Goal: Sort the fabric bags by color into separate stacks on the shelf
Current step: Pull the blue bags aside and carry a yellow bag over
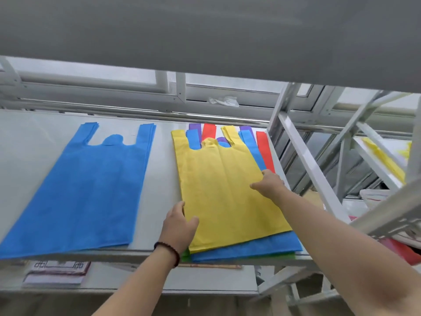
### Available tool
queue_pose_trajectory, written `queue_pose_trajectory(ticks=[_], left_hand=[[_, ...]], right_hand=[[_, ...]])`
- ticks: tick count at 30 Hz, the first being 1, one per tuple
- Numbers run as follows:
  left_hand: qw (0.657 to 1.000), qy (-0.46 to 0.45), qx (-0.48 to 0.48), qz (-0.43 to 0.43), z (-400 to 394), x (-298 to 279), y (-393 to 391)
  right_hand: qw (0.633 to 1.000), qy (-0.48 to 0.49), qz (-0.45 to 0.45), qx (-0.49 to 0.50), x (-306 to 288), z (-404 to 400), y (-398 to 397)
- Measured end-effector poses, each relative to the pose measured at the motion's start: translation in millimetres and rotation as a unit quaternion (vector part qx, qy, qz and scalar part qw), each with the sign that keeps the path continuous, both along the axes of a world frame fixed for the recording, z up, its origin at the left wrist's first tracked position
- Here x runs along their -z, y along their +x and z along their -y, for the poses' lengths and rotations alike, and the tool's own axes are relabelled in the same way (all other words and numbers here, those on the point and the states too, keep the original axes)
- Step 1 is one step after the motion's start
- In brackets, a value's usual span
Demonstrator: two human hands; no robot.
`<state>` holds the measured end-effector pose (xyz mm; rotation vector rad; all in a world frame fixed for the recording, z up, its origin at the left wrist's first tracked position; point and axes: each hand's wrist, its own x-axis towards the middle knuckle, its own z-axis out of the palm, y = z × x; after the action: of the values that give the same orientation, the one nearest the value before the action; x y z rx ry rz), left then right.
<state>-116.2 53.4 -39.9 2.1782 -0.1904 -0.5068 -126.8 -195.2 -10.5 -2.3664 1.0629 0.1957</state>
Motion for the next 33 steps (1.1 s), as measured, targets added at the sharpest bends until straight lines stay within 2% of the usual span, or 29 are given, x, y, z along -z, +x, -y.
queue_pose_trajectory(ticks=[3,14,16,18,20,23,25,28,29,31,33], left_hand=[[1.0,0.016,-0.022,-0.008,8.4,-2.9,-2.8],[0.995,0.005,-0.095,-0.035,8.1,-2.0,-9.5],[0.994,0.022,-0.097,-0.034,4.9,-2.8,-10.6],[0.992,0.068,-0.098,-0.029,2.4,-2.6,-12.0],[0.989,0.097,-0.113,-0.023,0.2,-5.1,-15.6],[0.982,0.065,-0.175,-0.034,-6.8,-8.6,-19.4],[0.968,0.01,-0.216,-0.13,-14.2,-15.2,-25.4],[0.928,-0.046,-0.205,-0.307,-29.6,-23.9,-42.4],[0.914,-0.073,-0.187,-0.353,-33.8,-24.0,-48.6],[0.866,-0.183,-0.163,-0.436,-41.2,-21.0,-57.2],[0.819,-0.277,-0.171,-0.473,-44.4,-22.0,-61.5]], right_hand=[[0.999,0.026,0.014,0.024,0.0,8.2,-1.6],[0.983,0.181,0.029,0.013,-3.7,11.4,-40.7],[0.972,0.231,0.042,0.012,-7.9,6.0,-52.8],[0.942,0.328,0.067,0.027,-11.2,0.0,-63.9],[0.897,0.427,0.099,0.057,-14.2,-4.7,-71.4],[0.797,0.569,0.153,0.136,-18.7,-9.0,-79.0],[0.743,0.623,0.169,0.177,-24.2,-11.8,-84.3],[0.717,0.646,0.17,0.201,-28.7,-16.3,-94.4],[0.719,0.646,0.162,0.198,-29.4,-17.6,-98.8],[0.74,0.636,0.136,0.171,-30.2,-20.0,-110.7],[0.77,0.615,0.107,0.133,-28.4,-20.1,-125.2]])
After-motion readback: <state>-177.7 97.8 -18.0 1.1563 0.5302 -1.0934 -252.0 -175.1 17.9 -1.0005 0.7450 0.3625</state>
